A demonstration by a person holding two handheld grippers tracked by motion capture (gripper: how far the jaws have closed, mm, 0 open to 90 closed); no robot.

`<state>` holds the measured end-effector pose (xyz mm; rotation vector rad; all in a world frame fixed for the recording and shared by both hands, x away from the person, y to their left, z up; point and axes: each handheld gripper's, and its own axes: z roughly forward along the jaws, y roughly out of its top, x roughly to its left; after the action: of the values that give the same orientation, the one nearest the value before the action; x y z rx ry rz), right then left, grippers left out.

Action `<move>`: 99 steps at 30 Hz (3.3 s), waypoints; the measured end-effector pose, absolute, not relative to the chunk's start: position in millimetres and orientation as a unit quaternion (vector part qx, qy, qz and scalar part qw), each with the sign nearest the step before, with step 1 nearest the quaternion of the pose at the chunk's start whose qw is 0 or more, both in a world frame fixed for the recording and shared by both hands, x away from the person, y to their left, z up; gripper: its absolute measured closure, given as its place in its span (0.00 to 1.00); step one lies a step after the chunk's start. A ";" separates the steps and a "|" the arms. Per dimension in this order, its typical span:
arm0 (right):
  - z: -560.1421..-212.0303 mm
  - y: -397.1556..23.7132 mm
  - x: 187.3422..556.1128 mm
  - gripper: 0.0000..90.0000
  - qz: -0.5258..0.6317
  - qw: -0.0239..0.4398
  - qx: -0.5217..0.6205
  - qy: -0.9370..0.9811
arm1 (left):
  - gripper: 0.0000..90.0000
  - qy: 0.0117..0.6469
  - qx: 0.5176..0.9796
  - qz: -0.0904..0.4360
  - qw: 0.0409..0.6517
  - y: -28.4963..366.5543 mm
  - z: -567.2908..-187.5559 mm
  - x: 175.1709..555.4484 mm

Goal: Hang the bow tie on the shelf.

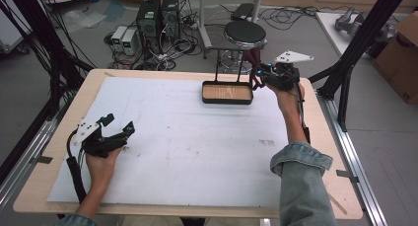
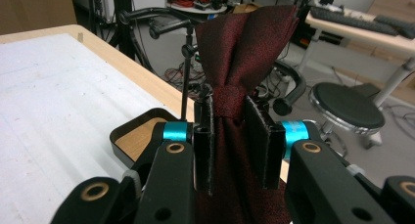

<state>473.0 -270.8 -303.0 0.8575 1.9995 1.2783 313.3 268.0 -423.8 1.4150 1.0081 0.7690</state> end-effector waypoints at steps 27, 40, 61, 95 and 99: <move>-316.5 -285.4 508.6 0.82 0.463 0.330 0.403 0.717 | 0.18 0.432 0.607 0.327 0.582 267.7 -425.6 312.4; -325.7 -287.9 511.7 0.81 0.458 0.314 0.414 0.721 | 0.18 0.431 0.607 0.327 0.582 267.8 -425.8 311.7; -338.9 -282.5 517.1 0.77 0.440 0.282 0.420 0.742 | 0.18 0.432 0.609 0.324 0.581 267.8 -426.3 311.9; -312.8 -285.8 494.5 0.51 0.441 0.287 0.400 0.750 | 0.18 0.432 0.609 0.325 0.580 267.5 -426.0 311.7; -302.2 -288.8 485.7 0.49 0.454 0.296 0.391 0.744 | 0.18 0.432 0.609 0.324 0.580 267.0 -426.2 312.5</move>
<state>485.7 -288.8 -302.2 1.0393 1.9805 1.2069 312.5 267.0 -426.2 1.4238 1.0097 0.7580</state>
